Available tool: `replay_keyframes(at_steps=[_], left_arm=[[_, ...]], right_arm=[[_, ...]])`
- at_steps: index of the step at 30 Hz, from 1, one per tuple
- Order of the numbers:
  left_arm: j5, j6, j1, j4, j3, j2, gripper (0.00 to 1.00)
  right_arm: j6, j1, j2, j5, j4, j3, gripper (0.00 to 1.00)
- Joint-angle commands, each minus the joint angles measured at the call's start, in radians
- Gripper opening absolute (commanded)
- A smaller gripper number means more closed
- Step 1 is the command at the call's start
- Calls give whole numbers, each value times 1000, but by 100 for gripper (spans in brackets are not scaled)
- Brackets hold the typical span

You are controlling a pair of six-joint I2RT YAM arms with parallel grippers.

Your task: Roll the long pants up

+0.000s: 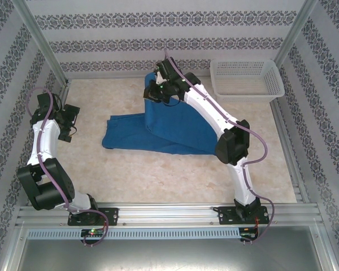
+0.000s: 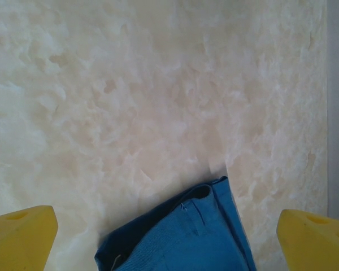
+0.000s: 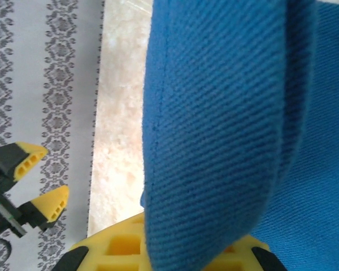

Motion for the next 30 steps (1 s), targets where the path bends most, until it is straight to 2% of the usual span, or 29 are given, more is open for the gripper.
replay_keyframes(at_steps=[1, 12, 20, 27, 28, 30], left_arm=[[-11, 9, -7, -19, 21, 3, 100], [4, 10, -6, -10, 12, 6, 100], [2, 27, -7, -30, 23, -6, 100], [10, 27, -6, -30, 17, -6, 100], [9, 27, -6, -29, 17, -6, 100], [11, 27, -6, -31, 17, -6, 100]], right_arm=[[37, 33, 47, -48, 4, 73, 0], [92, 105, 161, -68, 68, 6, 0], [158, 147, 301, -99, 99, 132, 0], [206, 163, 354, -112, 136, 185, 2], [213, 163, 358, -115, 144, 185, 4], [226, 165, 365, -115, 162, 186, 15]])
